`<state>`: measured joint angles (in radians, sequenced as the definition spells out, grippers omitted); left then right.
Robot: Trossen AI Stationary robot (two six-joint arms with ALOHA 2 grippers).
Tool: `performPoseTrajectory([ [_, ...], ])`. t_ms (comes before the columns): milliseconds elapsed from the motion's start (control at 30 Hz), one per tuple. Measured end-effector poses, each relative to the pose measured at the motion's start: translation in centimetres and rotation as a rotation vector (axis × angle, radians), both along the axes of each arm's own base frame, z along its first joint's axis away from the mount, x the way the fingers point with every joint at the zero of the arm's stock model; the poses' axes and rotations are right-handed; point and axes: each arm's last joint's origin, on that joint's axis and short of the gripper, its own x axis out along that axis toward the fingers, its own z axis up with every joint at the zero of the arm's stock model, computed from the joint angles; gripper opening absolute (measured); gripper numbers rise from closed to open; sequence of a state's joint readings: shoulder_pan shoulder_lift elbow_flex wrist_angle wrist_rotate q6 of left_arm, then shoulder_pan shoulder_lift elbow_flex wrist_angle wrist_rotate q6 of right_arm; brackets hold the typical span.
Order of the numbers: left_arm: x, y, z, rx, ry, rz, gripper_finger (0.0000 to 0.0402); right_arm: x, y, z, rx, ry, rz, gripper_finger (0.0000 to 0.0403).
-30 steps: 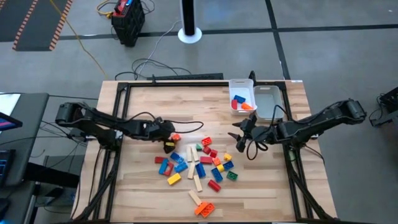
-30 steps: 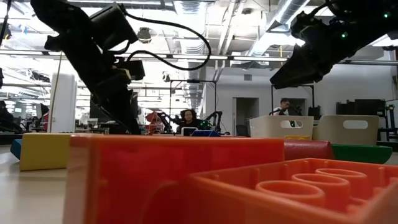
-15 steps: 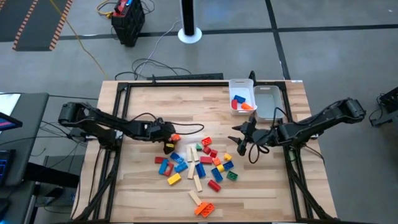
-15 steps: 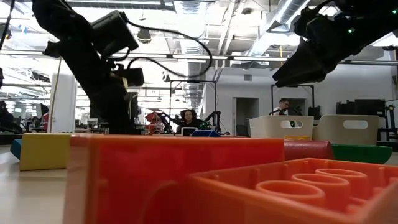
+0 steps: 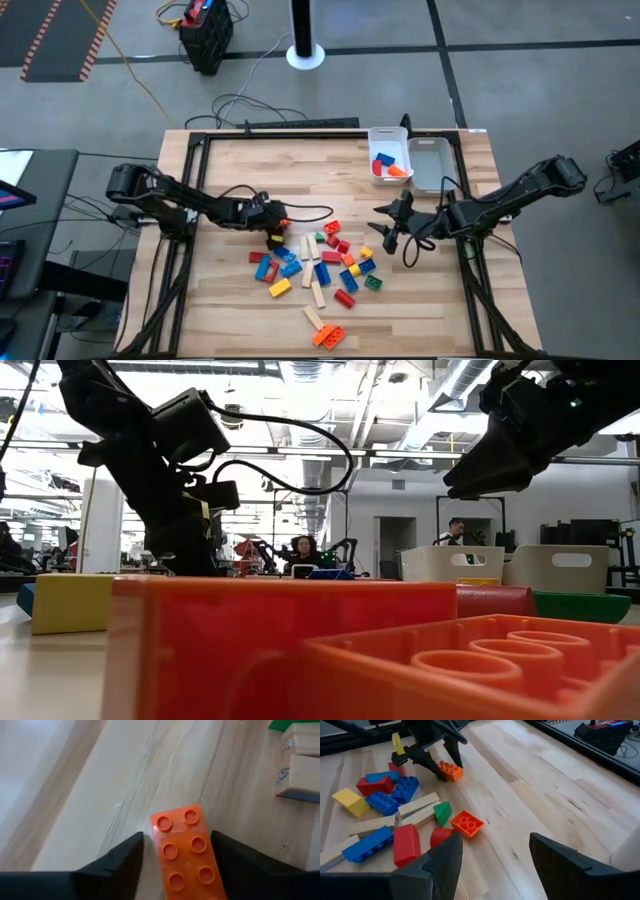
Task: Sort blocks by size
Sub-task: Put the large orange game piece into the white bin
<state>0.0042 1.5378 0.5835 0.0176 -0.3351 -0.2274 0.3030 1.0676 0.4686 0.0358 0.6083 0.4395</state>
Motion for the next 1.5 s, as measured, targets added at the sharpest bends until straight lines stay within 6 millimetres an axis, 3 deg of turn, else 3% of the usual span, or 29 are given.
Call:
performPoseTrajectory([
  [133,0.1,0.1,0.1,0.042,0.002,-0.030,0.0131,-0.2,0.5,-0.2,0.041,0.000,-0.001,0.0259],
  [300,1.0,1.0,0.9,0.097,-0.052,-0.061,0.0131,-0.6,1.3,-0.8,0.075,0.017,-0.037,0.0259],
  [667,4.6,6.5,6.5,0.097,-0.407,-0.214,0.0131,-0.3,2.2,-3.4,0.180,0.126,-0.089,0.0259],
  [800,7.1,7.8,7.4,0.144,-0.428,-0.237,0.0131,-0.5,2.1,-3.9,0.216,0.160,-0.115,0.0259],
  [1133,16.0,11.1,8.6,0.140,-0.527,-0.317,0.0131,-1.3,2.3,-4.5,0.260,0.233,-0.138,0.0259],
  [1500,23.2,15.8,8.2,0.071,-0.596,-0.283,0.0135,-2.5,3.7,-4.7,0.311,0.258,-0.142,0.0259],
])
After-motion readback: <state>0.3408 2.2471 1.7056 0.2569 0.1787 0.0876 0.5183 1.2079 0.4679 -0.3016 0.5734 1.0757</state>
